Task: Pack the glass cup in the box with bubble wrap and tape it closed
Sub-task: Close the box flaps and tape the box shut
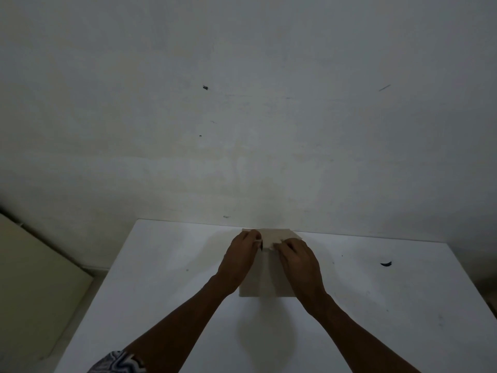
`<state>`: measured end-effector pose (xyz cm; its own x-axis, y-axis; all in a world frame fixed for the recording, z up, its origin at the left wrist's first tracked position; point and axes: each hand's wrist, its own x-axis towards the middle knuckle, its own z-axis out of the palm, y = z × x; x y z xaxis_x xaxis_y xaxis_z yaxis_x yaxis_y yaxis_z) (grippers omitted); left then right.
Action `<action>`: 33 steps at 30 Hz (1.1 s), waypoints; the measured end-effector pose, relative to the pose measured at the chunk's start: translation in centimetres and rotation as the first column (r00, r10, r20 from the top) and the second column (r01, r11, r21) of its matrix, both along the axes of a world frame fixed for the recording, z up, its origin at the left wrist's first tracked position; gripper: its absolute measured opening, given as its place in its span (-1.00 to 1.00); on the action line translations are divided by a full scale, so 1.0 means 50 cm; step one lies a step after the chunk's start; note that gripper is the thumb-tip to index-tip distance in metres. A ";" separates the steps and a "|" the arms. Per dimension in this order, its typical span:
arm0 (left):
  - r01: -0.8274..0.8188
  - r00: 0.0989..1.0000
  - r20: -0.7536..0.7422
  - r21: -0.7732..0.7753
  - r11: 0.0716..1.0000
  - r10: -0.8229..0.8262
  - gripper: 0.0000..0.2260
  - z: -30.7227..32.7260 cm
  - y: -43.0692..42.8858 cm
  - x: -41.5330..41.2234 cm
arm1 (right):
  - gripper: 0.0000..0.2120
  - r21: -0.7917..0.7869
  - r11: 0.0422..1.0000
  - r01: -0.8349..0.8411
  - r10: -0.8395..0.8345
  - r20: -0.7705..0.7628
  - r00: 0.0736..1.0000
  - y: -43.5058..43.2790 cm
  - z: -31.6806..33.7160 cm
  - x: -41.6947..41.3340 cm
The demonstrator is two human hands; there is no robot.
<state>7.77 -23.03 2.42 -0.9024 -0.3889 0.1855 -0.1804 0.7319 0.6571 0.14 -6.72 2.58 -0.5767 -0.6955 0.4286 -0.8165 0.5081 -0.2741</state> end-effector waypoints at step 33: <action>-0.059 0.997 0.055 -0.042 0.997 0.061 -0.84 0.008 0.015 -0.003 | -0.77 -0.026 0.999 0.025 -0.018 0.254 0.967 -0.011 0.002 -0.035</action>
